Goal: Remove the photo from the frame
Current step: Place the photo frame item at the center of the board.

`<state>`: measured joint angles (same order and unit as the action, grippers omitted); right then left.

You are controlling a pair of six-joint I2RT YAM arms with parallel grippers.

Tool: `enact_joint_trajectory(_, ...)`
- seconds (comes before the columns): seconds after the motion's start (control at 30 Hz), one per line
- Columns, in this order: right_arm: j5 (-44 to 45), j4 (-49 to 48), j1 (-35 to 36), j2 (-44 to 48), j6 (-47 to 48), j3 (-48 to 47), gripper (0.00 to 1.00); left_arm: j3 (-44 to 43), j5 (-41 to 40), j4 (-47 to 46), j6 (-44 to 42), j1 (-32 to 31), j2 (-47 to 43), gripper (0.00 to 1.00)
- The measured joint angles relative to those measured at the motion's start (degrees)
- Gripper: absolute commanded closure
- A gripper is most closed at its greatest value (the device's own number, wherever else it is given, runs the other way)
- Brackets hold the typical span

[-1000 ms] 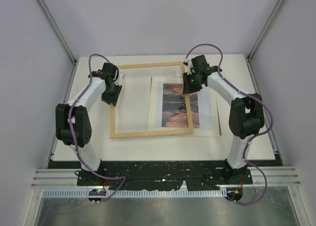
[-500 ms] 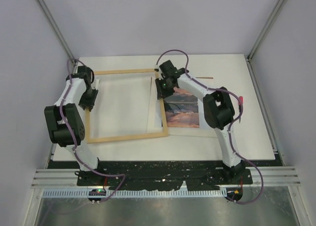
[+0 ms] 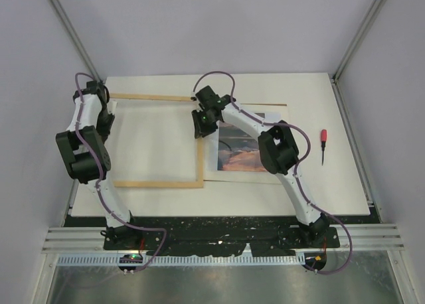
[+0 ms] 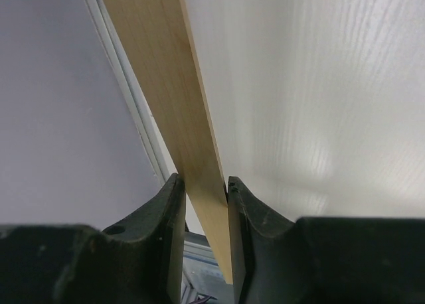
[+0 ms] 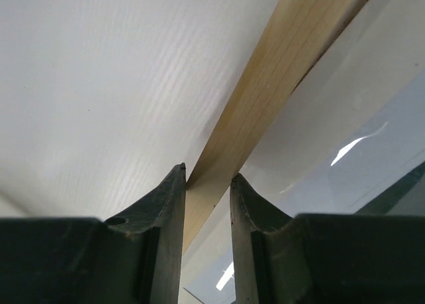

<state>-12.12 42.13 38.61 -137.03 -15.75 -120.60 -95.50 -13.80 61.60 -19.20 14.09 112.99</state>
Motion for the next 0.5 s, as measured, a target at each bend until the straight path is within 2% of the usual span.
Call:
enact_joint_trajectory(0.1,-0.48,-0.02,0.94,-1.33,-0.94,-1.07,0.93,-2.56,-0.66,0.63,-0.79,1.01,1.68,1.0)
enact_joint_trajectory(0.27,-1.55,-0.02,2.32,-4.2,-1.97,-3.52,0.88,-5.27,-2.75,1.29,-1.51,2.05,4.44,1.0)
enact_joint_trajectory(0.4,-2.05,0.11,2.78,-6.23,-2.25,-6.1,0.8,-6.71,-4.26,1.44,-2.21,2.6,7.02,1.0)
enact_joint_trajectory(0.5,-2.16,0.11,2.91,-6.97,-2.23,-7.19,0.7,-7.56,-5.18,1.36,-2.29,2.8,8.76,0.98)
